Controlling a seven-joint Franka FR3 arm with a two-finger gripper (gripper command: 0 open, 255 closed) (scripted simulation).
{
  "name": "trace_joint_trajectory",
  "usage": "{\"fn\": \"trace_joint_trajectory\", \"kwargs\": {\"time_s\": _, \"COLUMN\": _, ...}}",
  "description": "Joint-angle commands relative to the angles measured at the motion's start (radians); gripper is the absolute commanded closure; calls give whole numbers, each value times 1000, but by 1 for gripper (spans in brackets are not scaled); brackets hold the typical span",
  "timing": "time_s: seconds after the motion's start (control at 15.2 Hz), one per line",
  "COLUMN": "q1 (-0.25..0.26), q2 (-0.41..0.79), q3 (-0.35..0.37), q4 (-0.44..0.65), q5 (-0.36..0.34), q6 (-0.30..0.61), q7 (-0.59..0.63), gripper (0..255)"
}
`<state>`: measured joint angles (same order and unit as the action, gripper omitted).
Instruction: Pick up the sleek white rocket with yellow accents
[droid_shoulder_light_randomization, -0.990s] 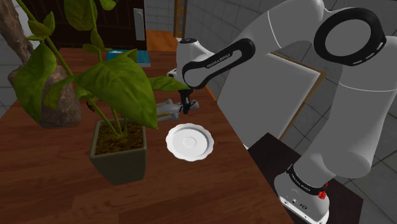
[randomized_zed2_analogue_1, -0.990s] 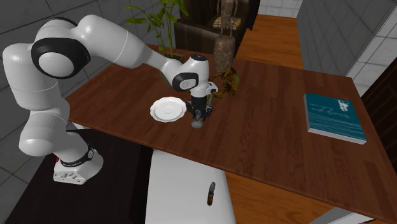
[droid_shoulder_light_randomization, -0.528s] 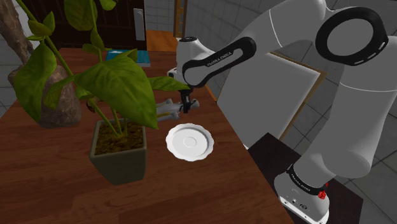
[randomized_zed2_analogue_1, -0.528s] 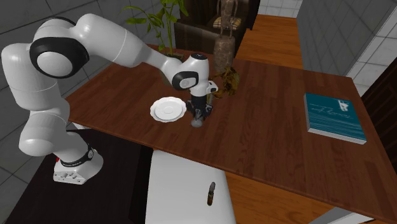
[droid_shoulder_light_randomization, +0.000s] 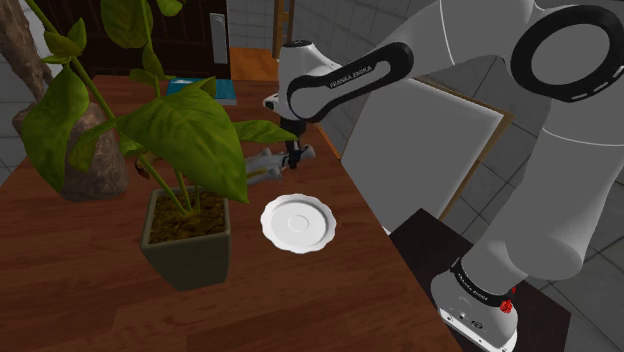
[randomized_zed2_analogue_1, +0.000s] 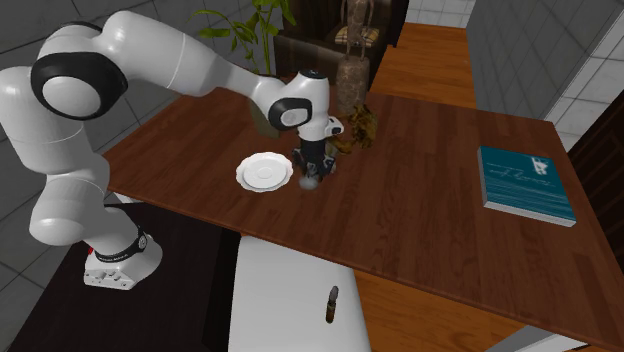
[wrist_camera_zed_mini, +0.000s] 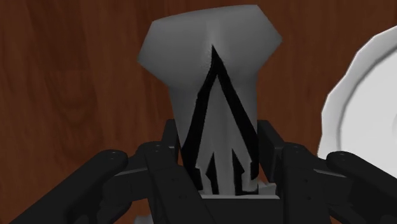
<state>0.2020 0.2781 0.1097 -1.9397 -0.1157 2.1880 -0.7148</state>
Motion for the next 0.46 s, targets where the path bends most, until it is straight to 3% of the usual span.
{"fn": "trace_joint_trajectory", "kwargs": {"time_s": 0.0, "q1": 0, "q2": -16, "q3": 1, "q4": 12, "q5": 4, "q6": -23, "q7": -1, "gripper": 255}}
{"fn": "trace_joint_trajectory", "kwargs": {"time_s": 0.4, "q1": -1, "q2": -41, "q3": 3, "q4": 36, "q5": 10, "q6": -72, "q7": -8, "gripper": 255}}
